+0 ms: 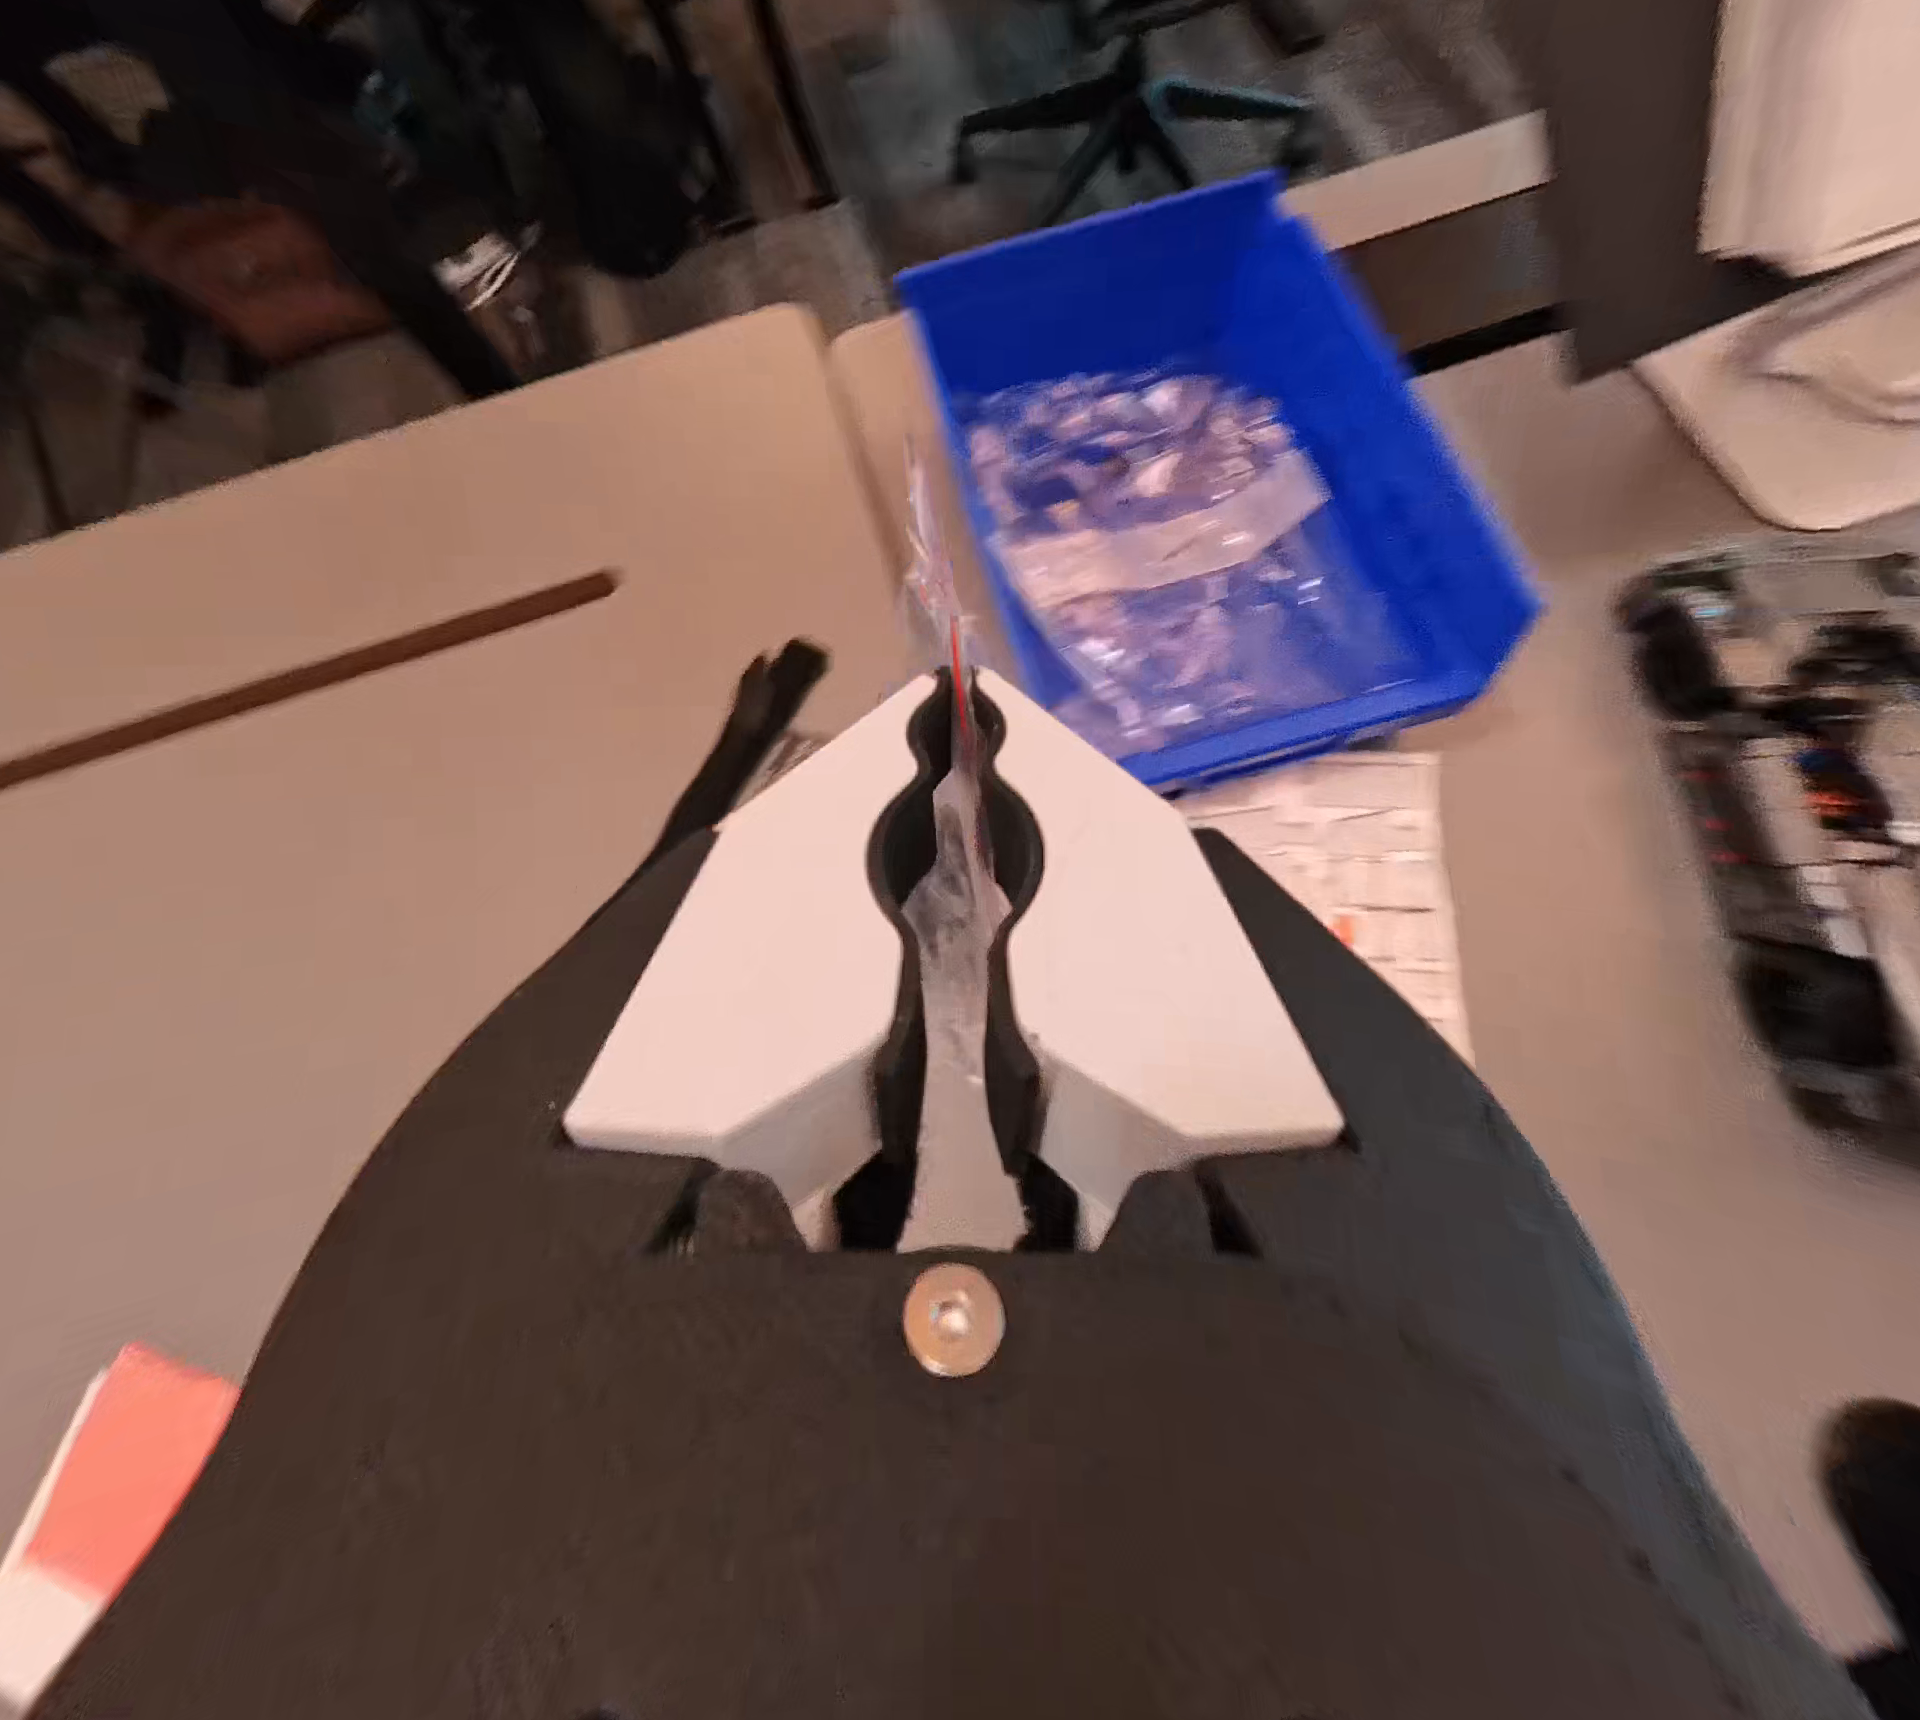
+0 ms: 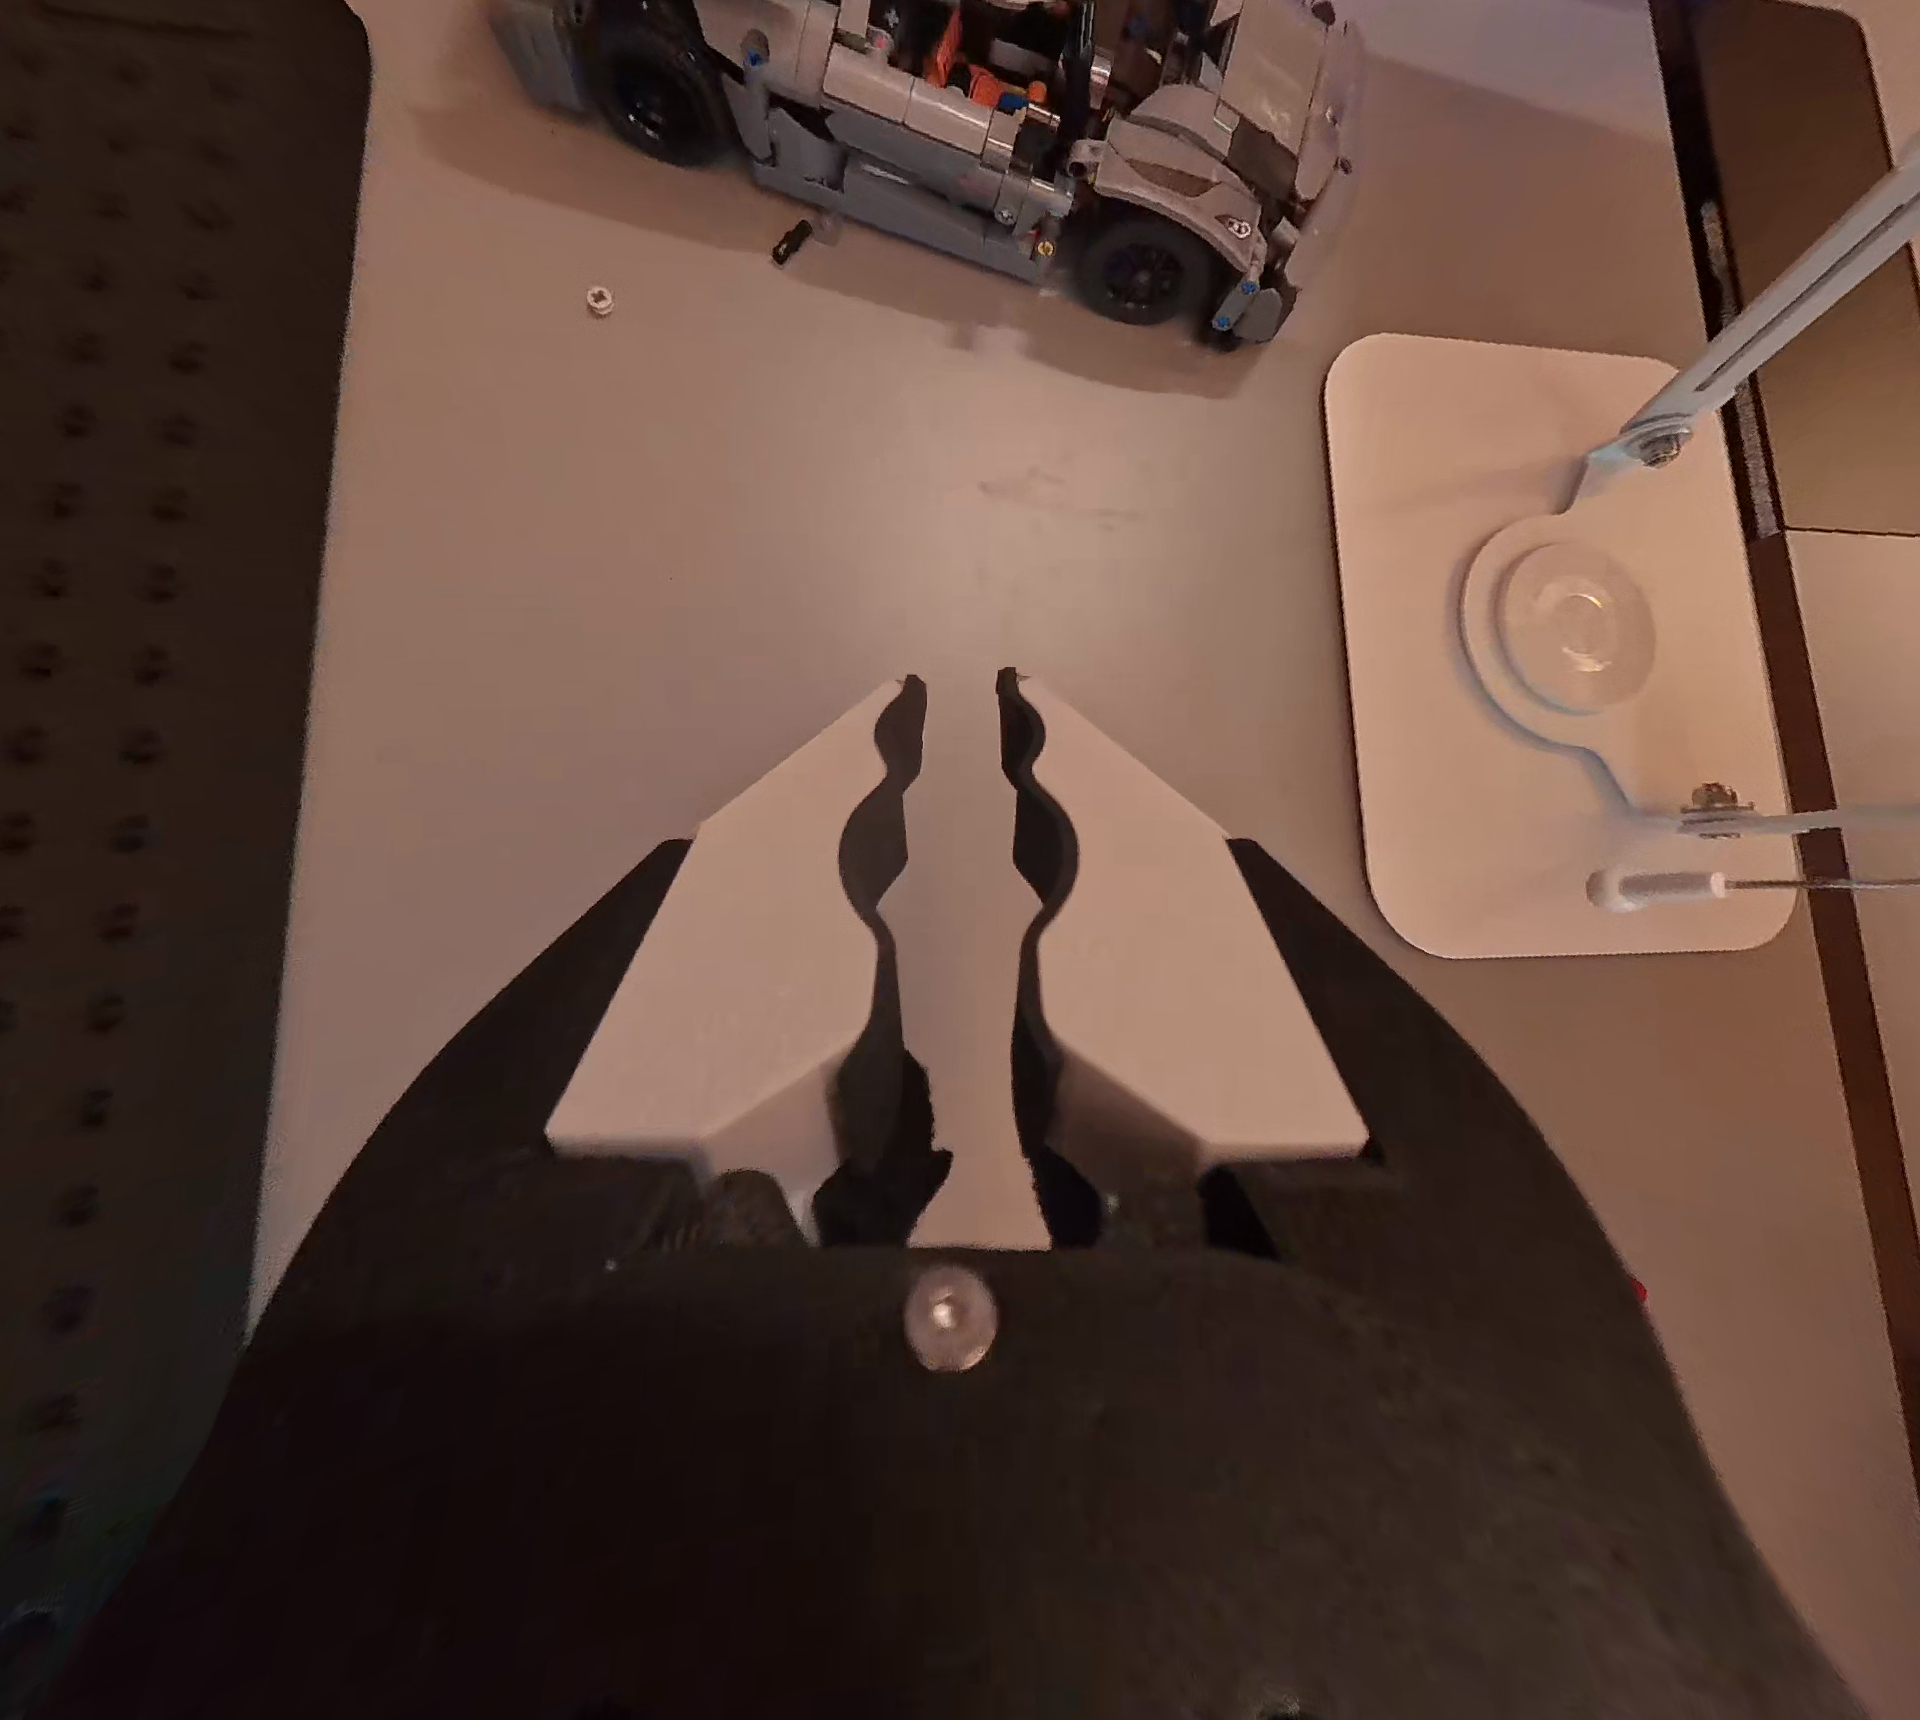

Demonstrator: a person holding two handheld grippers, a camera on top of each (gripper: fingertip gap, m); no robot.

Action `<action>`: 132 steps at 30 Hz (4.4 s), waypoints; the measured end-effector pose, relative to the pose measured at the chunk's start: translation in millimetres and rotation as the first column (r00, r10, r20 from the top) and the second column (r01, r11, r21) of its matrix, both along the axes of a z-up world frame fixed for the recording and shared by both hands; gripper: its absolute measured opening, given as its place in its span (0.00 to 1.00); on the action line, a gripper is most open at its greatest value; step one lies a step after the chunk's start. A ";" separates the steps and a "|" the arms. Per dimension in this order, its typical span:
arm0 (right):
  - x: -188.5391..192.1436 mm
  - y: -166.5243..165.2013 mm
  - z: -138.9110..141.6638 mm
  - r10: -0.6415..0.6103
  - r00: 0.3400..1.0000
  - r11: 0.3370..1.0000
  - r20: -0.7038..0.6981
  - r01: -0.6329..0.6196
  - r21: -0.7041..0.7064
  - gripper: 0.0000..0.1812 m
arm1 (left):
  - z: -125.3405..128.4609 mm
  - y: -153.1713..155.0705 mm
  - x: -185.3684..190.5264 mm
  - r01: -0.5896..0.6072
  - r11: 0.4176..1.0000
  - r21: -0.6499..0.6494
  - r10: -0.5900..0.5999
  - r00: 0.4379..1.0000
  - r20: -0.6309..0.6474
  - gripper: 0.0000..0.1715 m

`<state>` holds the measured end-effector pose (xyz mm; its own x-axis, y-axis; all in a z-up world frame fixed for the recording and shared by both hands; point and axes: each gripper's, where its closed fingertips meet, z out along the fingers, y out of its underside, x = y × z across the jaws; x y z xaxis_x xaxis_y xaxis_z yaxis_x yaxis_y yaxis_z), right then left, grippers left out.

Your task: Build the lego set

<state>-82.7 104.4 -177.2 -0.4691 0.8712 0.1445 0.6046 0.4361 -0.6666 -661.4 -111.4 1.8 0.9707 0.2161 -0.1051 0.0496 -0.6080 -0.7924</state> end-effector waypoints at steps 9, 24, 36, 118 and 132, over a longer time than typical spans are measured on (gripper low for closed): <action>-20.4 18.4 -5.4 -0.044 0.998 0.999 0.050 0.045 -0.021 0.06 | -55.8 -94.1 -155.8 -0.282 0.956 0.077 0.283 0.959 -0.004 0.00; 10.8 46.3 3.5 -0.207 0.973 0.978 0.104 0.204 0.047 0.11 | -136.8 -232.0 -234.4 -0.767 0.636 -0.089 0.764 0.641 -0.074 0.20; 112.4 88.5 51.5 -0.441 0.898 0.898 -0.007 0.441 0.001 0.16 | 27.7 -81.0 -102.1 -0.453 0.881 0.136 0.454 0.730 -0.512 0.20; 51.3 -104.4 -30.9 -0.254 0.962 0.967 0.101 0.255 0.005 0.02 | -270.9 -9.2 366.4 0.647 0.604 -0.466 -0.538 0.762 0.361 0.41; -3.7 -82.9 -86.8 -0.381 0.897 0.921 0.224 0.389 0.012 0.03 | -273.3 -9.9 375.7 0.652 0.583 -0.484 -0.547 0.756 0.359 0.41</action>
<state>-86.3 21.5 -264.0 -0.1125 0.9926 0.0463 0.8525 0.1204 -0.5086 -285.7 -121.4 -271.5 0.8692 -0.4678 0.1604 -0.4026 -0.8577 -0.3196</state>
